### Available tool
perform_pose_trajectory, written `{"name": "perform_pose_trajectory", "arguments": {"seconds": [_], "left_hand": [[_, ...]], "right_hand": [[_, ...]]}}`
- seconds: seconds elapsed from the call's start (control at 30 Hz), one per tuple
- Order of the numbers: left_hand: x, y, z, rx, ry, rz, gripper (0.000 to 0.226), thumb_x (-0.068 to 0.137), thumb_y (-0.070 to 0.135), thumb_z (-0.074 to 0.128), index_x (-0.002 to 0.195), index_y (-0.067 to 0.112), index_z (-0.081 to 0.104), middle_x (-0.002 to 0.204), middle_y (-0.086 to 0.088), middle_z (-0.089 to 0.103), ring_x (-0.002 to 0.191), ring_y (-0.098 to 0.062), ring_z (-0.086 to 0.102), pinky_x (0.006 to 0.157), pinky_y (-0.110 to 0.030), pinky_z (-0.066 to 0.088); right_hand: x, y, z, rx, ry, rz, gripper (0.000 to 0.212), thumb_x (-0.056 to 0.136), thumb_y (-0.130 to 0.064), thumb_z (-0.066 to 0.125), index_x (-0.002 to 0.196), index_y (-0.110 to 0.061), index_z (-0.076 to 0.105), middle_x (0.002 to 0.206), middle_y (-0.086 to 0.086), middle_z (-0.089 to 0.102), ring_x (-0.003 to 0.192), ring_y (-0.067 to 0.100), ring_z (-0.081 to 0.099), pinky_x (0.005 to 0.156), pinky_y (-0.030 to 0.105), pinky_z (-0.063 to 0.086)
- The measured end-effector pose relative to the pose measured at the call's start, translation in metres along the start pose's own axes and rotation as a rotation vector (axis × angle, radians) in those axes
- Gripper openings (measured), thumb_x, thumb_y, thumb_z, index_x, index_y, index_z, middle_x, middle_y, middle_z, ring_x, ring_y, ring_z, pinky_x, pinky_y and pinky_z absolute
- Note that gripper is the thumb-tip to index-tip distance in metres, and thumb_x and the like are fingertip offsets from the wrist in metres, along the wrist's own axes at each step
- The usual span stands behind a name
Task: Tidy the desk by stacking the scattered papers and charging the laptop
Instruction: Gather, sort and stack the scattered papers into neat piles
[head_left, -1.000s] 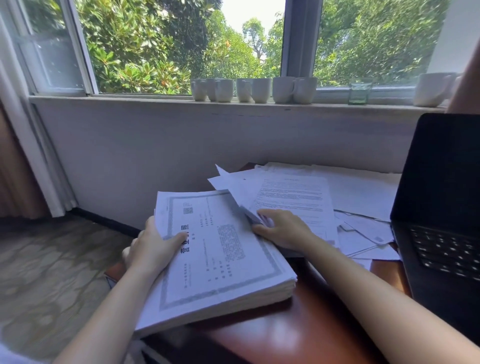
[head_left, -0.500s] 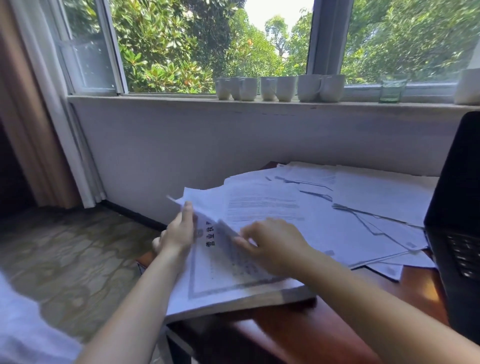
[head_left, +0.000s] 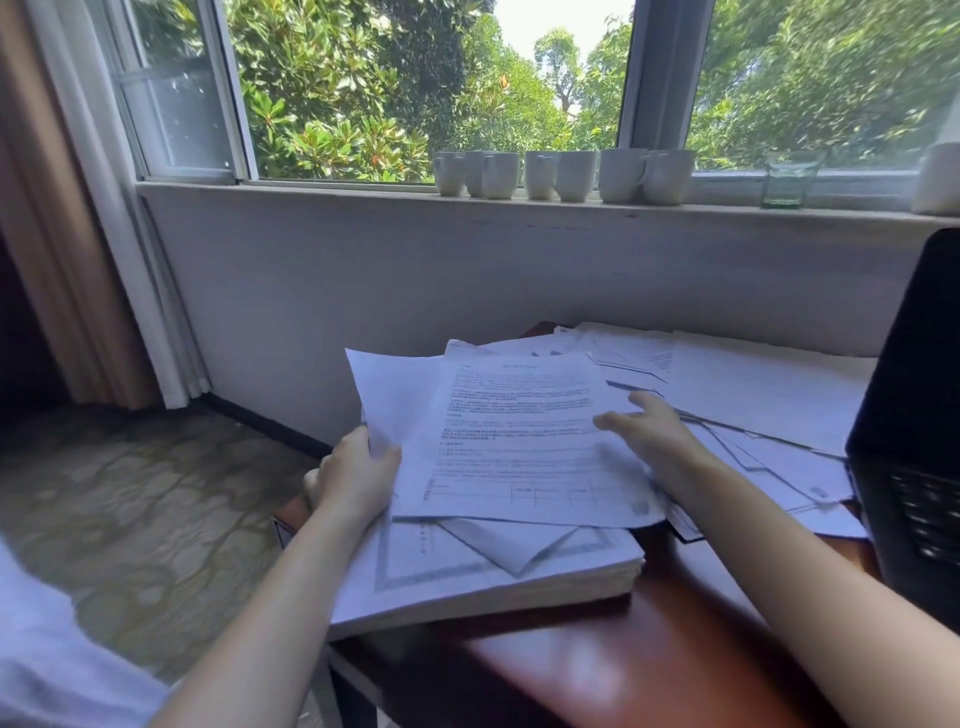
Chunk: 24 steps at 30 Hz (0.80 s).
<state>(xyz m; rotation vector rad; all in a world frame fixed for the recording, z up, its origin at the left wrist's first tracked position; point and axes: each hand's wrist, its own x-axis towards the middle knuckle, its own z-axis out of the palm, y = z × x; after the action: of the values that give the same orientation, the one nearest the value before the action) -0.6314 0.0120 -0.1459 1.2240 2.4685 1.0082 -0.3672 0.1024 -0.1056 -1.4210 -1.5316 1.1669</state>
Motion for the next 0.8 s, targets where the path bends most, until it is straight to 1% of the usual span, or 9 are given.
{"name": "perform_pose_trajectory", "arguments": {"seconds": [0.07, 0.13, 0.17, 0.27, 0.4, 0.53, 0.63, 0.7, 0.8], "left_hand": [[-0.001, 0.001, 0.0, 0.017, 0.0, 0.008, 0.023, 0.093, 0.033, 0.047, 0.109, 0.02, 0.056, 0.116, -0.005, 0.064, 0.113, -0.03, 0.053, 0.093, -0.037, 0.033], [0.0, 0.001, 0.0, 0.033, -0.008, 0.01, 0.028, 0.094, 0.034, 0.046, 0.117, 0.021, 0.055, 0.121, -0.005, 0.062, 0.117, -0.031, 0.052, 0.095, -0.038, 0.033], [0.001, 0.0, 0.0, 0.04, -0.01, 0.01, 0.03, 0.095, 0.034, 0.046, 0.12, 0.022, 0.054, 0.123, -0.004, 0.062, 0.119, -0.031, 0.051, 0.096, -0.038, 0.033], [0.004, -0.002, 0.001, 0.036, -0.025, -0.006, 0.031, 0.096, 0.035, 0.046, 0.122, 0.021, 0.054, 0.126, -0.004, 0.06, 0.121, -0.031, 0.05, 0.099, -0.038, 0.034], [0.005, -0.005, 0.002, 0.009, -0.039, -0.025, 0.031, 0.096, 0.033, 0.045, 0.122, 0.019, 0.054, 0.126, -0.004, 0.06, 0.121, -0.029, 0.05, 0.102, -0.037, 0.033], [0.008, -0.004, 0.002, -0.045, -0.033, -0.058, 0.021, 0.098, 0.029, 0.039, 0.106, 0.023, 0.057, 0.123, -0.004, 0.062, 0.119, -0.027, 0.051, 0.103, -0.035, 0.032], [0.007, -0.002, 0.002, -0.095, -0.004, -0.088, 0.034, 0.1, 0.03, 0.031, 0.112, 0.021, 0.061, 0.124, -0.005, 0.062, 0.119, -0.028, 0.05, 0.106, -0.037, 0.03], [0.007, 0.0, 0.002, -0.09, -0.005, -0.102, 0.042, 0.1, 0.034, 0.024, 0.111, 0.017, 0.061, 0.123, -0.008, 0.062, 0.118, -0.029, 0.051, 0.107, -0.039, 0.028], [0.007, 0.001, 0.003, -0.107, -0.013, -0.124, 0.062, 0.098, 0.049, 0.012, 0.124, 0.017, 0.058, 0.127, -0.005, 0.059, 0.124, -0.027, 0.047, 0.108, -0.04, 0.022]], "right_hand": [[-0.003, -0.002, 0.002, 0.022, -0.018, -0.04, 0.048, 0.087, -0.009, 0.063, 0.132, -0.004, 0.046, 0.11, 0.01, 0.059, 0.091, 0.023, 0.06, 0.073, 0.024, 0.051], [-0.005, -0.001, 0.004, 0.034, -0.033, -0.094, 0.021, 0.086, 0.001, 0.06, 0.107, 0.0, 0.062, 0.088, 0.008, 0.064, 0.07, 0.017, 0.061, 0.053, 0.015, 0.051], [-0.005, 0.0, 0.005, 0.033, -0.036, -0.112, 0.015, 0.085, 0.004, 0.059, 0.099, 0.001, 0.065, 0.086, 0.01, 0.065, 0.068, 0.016, 0.061, 0.051, 0.015, 0.05], [0.001, 0.002, 0.004, 0.034, 0.016, -0.143, 0.007, 0.084, 0.002, 0.061, 0.081, -0.005, 0.061, 0.084, 0.013, 0.063, 0.07, 0.022, 0.059, 0.057, 0.025, 0.047], [0.012, 0.0, -0.009, -0.048, 0.114, -0.232, 0.017, 0.089, -0.011, 0.06, 0.073, -0.017, 0.055, 0.077, 0.006, 0.065, 0.067, 0.021, 0.06, 0.064, 0.029, 0.047], [0.024, -0.017, -0.018, -0.197, -0.104, -0.241, 0.012, 0.092, -0.015, 0.058, 0.085, -0.023, 0.064, 0.085, 0.0, 0.068, 0.071, 0.015, 0.063, 0.066, 0.027, 0.05], [0.032, -0.032, -0.015, -0.466, -0.208, -0.235, 0.013, 0.093, -0.018, 0.055, 0.084, -0.024, 0.063, 0.081, -0.008, 0.063, 0.072, 0.01, 0.059, 0.063, 0.024, 0.043], [0.036, -0.036, -0.007, -0.526, -0.237, -0.216, 0.018, 0.094, -0.017, 0.054, 0.077, -0.02, 0.06, 0.081, -0.006, 0.06, 0.075, 0.012, 0.056, 0.065, 0.024, 0.041], [0.04, -0.034, 0.011, -0.582, -0.259, -0.196, 0.016, 0.094, -0.018, 0.053, 0.08, -0.015, 0.059, 0.084, -0.002, 0.059, 0.076, 0.014, 0.054, 0.066, 0.025, 0.043]]}}
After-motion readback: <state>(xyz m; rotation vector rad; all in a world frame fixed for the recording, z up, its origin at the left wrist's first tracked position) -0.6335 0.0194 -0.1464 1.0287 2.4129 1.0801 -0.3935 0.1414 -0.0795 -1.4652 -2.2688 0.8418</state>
